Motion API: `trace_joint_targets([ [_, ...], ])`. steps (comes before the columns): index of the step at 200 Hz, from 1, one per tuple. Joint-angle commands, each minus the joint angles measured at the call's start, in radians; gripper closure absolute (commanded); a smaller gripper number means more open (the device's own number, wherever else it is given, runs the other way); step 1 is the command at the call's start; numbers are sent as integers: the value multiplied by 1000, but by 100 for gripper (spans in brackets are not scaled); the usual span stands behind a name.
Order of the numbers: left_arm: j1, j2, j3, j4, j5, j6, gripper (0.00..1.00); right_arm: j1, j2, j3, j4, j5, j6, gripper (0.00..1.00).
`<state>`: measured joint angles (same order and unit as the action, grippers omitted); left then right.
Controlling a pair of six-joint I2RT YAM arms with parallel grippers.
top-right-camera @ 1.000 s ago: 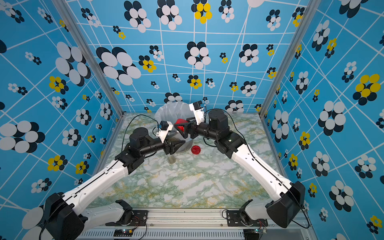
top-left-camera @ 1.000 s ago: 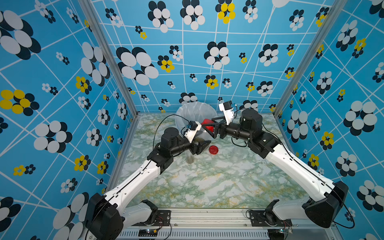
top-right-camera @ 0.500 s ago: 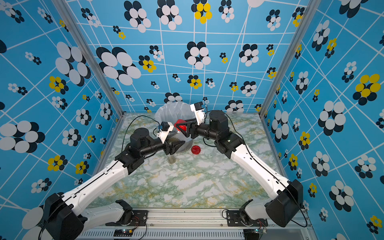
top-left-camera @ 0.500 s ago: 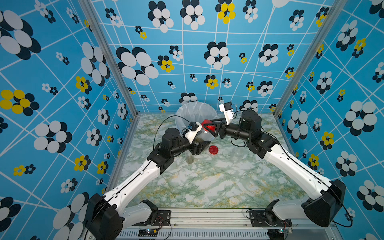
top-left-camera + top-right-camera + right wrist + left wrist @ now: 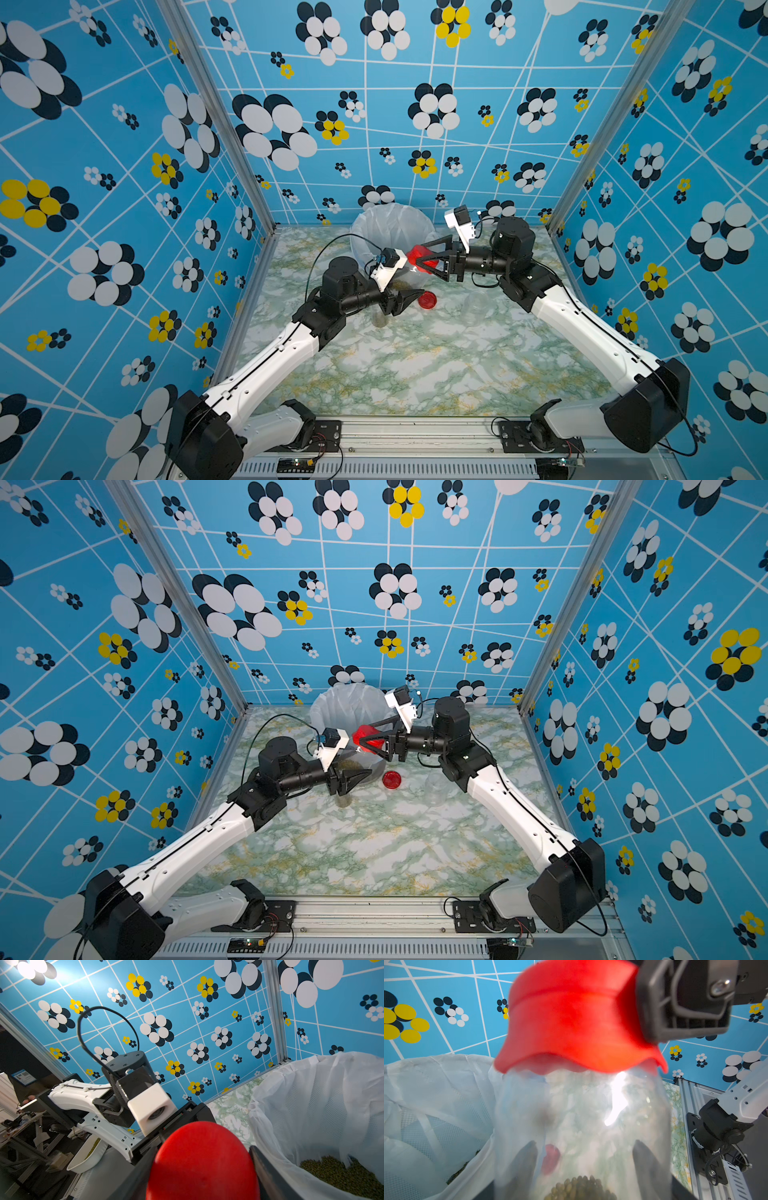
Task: Empty moldy mung beans from jars
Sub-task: Unscrew the lid from the jar.
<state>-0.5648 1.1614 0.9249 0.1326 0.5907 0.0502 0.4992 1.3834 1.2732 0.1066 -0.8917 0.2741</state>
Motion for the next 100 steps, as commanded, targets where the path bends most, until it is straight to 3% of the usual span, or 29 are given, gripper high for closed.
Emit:
trace_joint_targets([
  [1,3,-20,34,5,147,54,34,-18,-27,39,-45,-110,-101,43],
  [28,9,1,44,4,179,45,34,-18,-34,84,-200,-101,-242,42],
  [77,16,1,59,-48,148,63,33,-19,-26,97,-239,-41,-283,40],
  [100,16,11,69,-67,155,71,34,-19,-8,150,-288,-88,-323,40],
])
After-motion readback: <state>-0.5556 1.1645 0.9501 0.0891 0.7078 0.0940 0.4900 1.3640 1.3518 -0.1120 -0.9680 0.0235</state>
